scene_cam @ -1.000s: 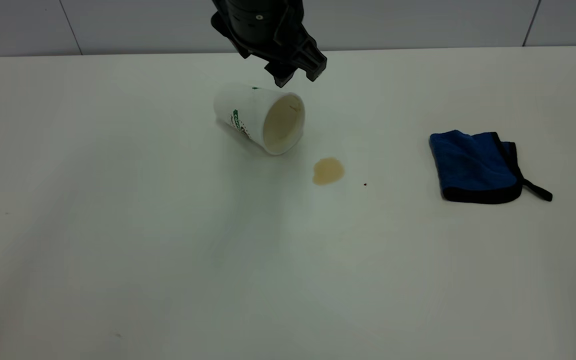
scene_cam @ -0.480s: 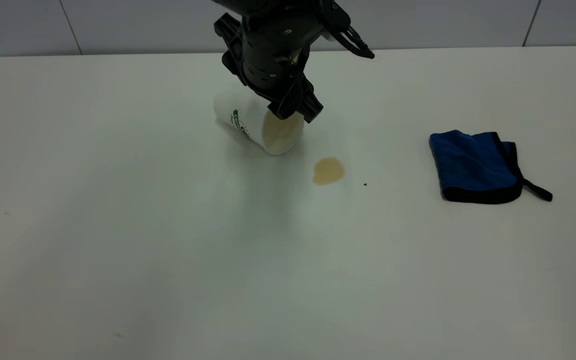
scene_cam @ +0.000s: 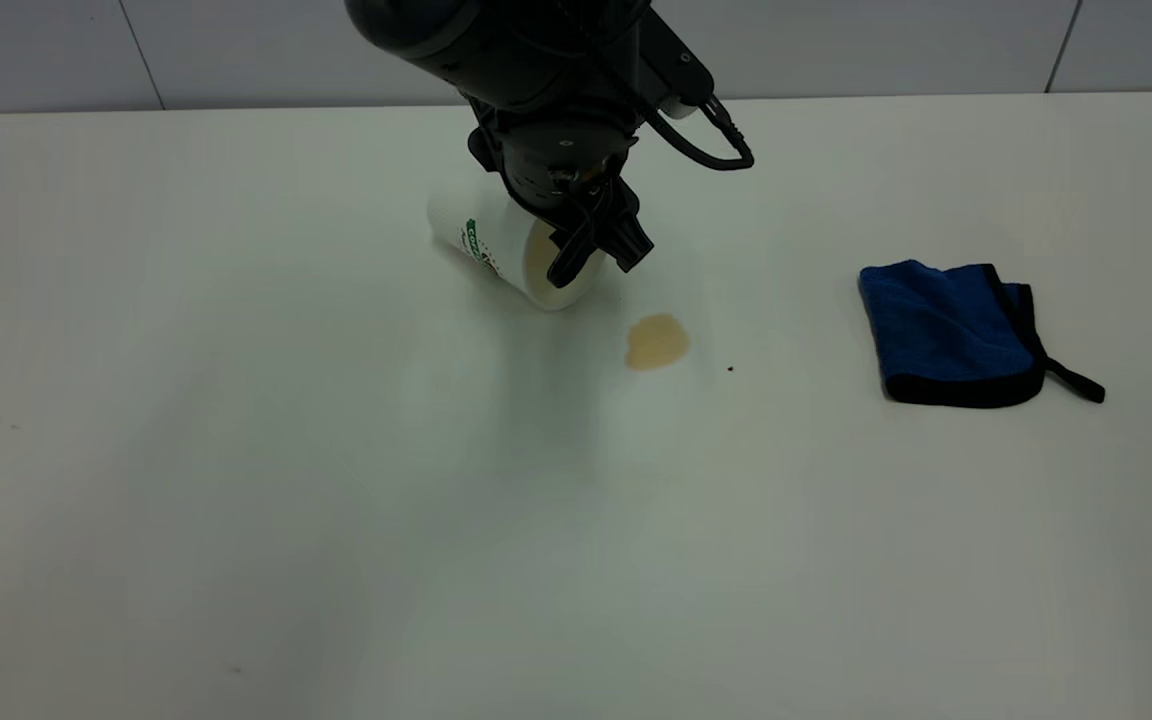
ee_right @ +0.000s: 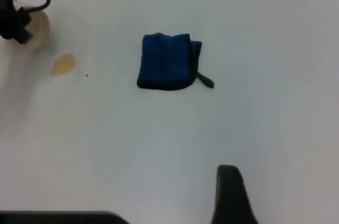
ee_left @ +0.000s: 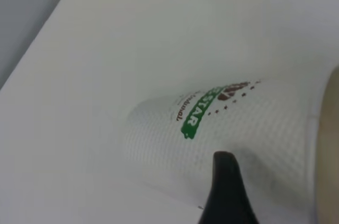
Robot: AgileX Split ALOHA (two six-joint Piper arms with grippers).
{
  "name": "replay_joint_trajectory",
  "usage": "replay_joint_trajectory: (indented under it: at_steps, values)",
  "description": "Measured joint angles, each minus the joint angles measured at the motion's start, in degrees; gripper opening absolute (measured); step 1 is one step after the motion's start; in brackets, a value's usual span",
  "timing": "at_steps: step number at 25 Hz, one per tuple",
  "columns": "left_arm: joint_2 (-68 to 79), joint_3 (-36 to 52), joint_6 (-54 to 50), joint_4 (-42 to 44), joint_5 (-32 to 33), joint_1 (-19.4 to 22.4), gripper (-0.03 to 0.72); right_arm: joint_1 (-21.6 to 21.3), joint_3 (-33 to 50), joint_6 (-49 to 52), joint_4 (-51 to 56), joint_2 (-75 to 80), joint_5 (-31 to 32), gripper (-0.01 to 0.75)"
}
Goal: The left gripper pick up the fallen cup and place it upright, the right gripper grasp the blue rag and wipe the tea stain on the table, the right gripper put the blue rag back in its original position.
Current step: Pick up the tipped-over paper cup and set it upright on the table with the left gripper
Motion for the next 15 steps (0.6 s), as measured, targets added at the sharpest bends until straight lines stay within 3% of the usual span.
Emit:
replay_joint_trajectory:
  at_steps: [7,15]
  values:
    - [2.73,-0.19,-5.84,7.14,1.97,0.0,0.547,0.0,0.0,0.0,0.0,0.0,0.0,0.534]
    - [5.58,-0.54,-14.12,14.76,6.05,-0.11,0.457,0.0,0.0,0.0,0.0,0.0,0.0,0.534]
